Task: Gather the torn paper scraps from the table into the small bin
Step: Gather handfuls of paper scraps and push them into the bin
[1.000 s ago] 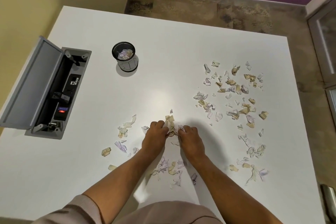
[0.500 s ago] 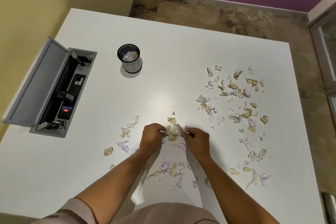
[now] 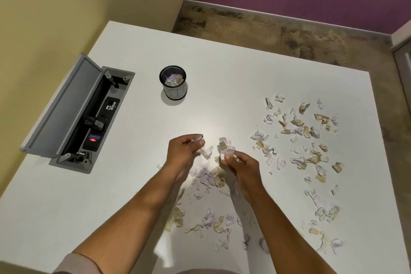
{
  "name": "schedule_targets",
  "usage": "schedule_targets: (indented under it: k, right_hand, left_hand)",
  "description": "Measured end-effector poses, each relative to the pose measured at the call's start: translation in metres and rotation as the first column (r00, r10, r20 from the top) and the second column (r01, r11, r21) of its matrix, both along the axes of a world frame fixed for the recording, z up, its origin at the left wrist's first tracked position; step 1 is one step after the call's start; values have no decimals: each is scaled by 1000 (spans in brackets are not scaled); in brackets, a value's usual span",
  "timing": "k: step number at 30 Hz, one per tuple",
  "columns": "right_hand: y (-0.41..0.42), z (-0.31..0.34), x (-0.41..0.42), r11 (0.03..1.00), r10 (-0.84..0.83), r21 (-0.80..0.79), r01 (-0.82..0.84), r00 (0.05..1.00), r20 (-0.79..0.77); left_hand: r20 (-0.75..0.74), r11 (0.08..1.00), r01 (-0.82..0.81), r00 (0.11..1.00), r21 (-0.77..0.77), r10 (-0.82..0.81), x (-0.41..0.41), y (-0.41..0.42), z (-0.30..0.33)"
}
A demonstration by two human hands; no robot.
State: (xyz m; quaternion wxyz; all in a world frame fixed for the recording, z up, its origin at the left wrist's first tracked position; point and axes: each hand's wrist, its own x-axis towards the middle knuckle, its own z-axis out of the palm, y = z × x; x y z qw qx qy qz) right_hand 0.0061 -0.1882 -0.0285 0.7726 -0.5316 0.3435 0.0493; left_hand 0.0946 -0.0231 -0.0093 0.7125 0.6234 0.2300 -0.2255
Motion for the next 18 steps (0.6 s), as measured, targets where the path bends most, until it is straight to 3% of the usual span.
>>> schedule_targets:
  k: [8,13,15,18]
  right_hand:
    - [8,12,59,991,-28,134,22,999,45]
    - [15,20,75,985,-42,171,35,998,42]
    - [17,22,78,987,-38,160,30,998,45]
    - [19,21,78,990,-55,136,48,997,46]
  left_hand:
    - [157,988,-141,976,-68,150,108,9,24]
    - [237,976,-218,947,-16,215,167,15,32]
    - [277,968,-245,935,46,223,187,17,31]
    - [341,939,-223,932,261,126,211,17,27]
